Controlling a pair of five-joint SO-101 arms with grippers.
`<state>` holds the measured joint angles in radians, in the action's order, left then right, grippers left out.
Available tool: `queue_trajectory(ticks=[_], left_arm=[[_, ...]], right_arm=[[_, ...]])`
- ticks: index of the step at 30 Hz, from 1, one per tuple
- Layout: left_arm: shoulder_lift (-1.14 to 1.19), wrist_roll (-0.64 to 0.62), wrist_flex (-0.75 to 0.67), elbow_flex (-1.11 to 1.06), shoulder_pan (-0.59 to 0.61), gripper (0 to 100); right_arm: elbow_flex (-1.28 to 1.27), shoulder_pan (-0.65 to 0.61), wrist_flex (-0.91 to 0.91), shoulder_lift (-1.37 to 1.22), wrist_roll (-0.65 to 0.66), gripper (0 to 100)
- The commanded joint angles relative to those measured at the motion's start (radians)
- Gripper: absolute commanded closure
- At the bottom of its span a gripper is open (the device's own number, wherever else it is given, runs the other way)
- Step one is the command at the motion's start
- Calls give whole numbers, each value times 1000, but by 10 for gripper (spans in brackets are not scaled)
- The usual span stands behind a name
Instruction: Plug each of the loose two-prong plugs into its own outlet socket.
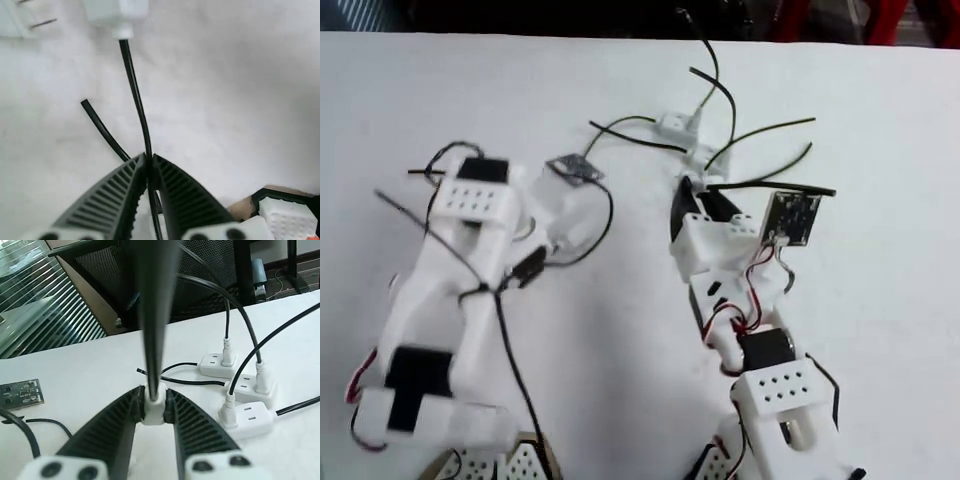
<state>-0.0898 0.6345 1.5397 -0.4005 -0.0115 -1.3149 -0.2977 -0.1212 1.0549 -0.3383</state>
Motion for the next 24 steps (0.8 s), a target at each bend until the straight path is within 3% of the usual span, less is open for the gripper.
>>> queue_trajectory(ticks=[1,5,12,18,24], left_arm=[[-111,5,-72,-94,7,835],[-147,-17,-118,-106,58,736],[-151,-75,-295,-117,88,729],[-93,-178,-516,-117,21,714],[71,-183,-681,-106,-67,657]], right_arm=[[5,-21,16,-2,9,981],[3,-21,18,-2,48,981],[11,-91,-35,-2,158,981],[55,-117,-136,-2,173,981],[55,-76,-133,-2,167,981]])
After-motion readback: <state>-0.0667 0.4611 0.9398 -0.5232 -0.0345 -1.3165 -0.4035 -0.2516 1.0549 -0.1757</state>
